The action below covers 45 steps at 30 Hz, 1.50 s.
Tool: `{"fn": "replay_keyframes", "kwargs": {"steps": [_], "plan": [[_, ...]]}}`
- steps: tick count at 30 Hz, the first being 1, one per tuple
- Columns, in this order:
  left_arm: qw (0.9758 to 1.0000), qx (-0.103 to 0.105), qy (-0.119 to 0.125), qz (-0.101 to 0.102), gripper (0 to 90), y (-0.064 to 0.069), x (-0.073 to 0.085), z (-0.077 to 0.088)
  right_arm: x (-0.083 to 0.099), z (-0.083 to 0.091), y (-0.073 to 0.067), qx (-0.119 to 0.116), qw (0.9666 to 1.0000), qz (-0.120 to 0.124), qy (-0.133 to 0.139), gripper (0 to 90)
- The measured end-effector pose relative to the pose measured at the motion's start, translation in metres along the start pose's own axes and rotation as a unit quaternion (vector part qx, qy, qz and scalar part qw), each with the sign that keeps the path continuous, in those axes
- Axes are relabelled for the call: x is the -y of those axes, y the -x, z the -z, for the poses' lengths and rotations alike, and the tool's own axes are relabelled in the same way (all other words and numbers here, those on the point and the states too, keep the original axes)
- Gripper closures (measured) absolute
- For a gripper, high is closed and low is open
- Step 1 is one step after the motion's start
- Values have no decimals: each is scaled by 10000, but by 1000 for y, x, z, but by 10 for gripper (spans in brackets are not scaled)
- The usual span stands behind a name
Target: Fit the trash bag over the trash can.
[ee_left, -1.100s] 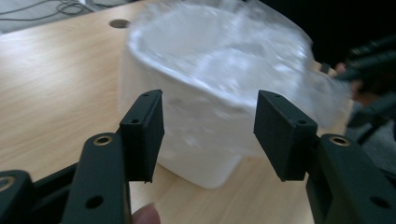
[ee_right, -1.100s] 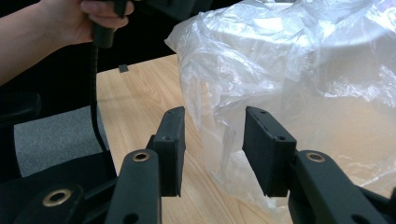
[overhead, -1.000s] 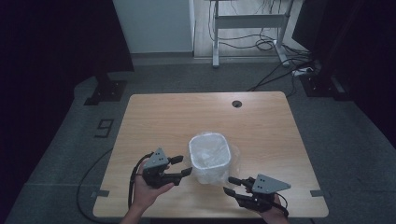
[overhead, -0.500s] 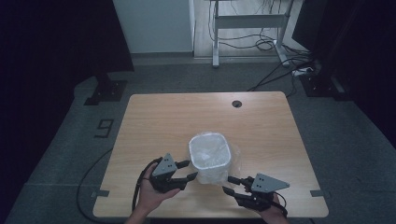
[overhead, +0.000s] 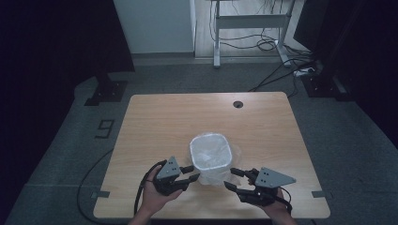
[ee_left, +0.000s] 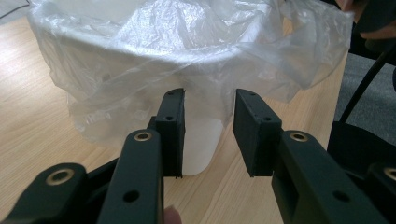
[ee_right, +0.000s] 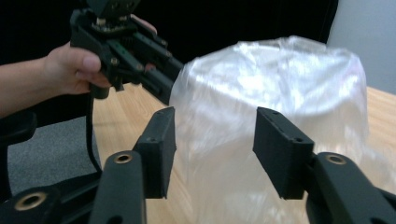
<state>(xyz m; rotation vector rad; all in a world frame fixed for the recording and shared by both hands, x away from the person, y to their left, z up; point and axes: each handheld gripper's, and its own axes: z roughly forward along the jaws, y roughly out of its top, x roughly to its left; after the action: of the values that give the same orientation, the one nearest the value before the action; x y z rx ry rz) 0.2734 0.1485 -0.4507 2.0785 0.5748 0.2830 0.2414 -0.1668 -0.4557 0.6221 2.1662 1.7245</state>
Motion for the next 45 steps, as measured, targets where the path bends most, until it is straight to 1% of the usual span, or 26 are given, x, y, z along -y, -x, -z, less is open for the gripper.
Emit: {"fn": "replay_keyframes", "kwargs": {"steps": [2, 4, 6, 7, 8, 10, 12, 15, 16, 17, 18, 19, 23, 26, 31, 34, 37, 41, 43, 45], "plan": [[10000, 13, -7, 16, 634, 0, 0, 0, -6, -3, 0, -17, 10000, 77, 2, 475], [10000, 15, -6, 17, 632, 0, 0, -1, -8, -6, 2, -54, 9999, 82, -79, 472], [10000, 19, -11, 22, 630, 0, 0, -1, -6, -11, 3, -97, 9997, 52, -220, 458], [10000, 18, -15, 25, 630, 0, 0, -1, -6, -13, 4, -75, 9995, 85, -285, 450], [10000, 18, -11, 31, 629, 0, 0, -1, -5, -14, 4, -85, 9995, 89, -304, 447], [10000, 20, 2, 39, 627, 0, 0, -1, -6, -15, 5, -177, 9994, 67, -293, 429], [10000, 15, 0, 40, 625, 0, 0, -1, -6, -18, 4, -200, 9989, 129, -409, 426], [10000, 21, -6, 68, 619, 0, 1, -1, -4, -24, 1, -262, 9979, 210, -558, 444], [10000, 21, -3, 77, 613, 0, 1, -1, -2, -27, -1, -302, 9974, 252, -597, 469], [10000, 29, 15, 94, 608, 1, 2, -1, -1, -28, -2, -319, 9972, 281, -616, 514], [9999, 32, 14, 102, 603, 2, 2, -1, 1, -30, -4, -345, 9968, 354, -635, 547], [9999, 28, 21, 115, 596, 2, 3, -1, 3, -32, -5, -335, 9966, 384, -655, 561], [9997, 1, 108, 225, 531, 6, 4, 5, 8, -37, -9, -357, 9959, 426, -715, 572], [9990, 26, 216, 380, 477, 9, 3, 12, 10, -38, -9, -354, 9959, 419, -717, 574], [9982, 14, 312, 519, 444, 14, -1, 17, 13, -40, -10, -324, 9959, 405, -737, 581], [9979, -7, 289, 583, 425, 15, -5, 15, 15, -42, -11, -316, 9961, 398, -718, 582], [9973, -39, 327, 660, 408, 16, -8, 11, 15, -42, -13, -323, 9959, 438, -727, 582], [9965, -217, 256, 770, 389, 17, -10, 6, 15, -43, -14, -318, 9959, 460, -715, 582], [9959, -289, 245, 819, 400, 19, -8, 3, 15, -43, -15, -314, 9959, 461, -712, 582], [9959, -321, 203, 816, 440, 21, -6, 1, 16, -44, -17, -316, 9957, 491, -714, 582]]}}
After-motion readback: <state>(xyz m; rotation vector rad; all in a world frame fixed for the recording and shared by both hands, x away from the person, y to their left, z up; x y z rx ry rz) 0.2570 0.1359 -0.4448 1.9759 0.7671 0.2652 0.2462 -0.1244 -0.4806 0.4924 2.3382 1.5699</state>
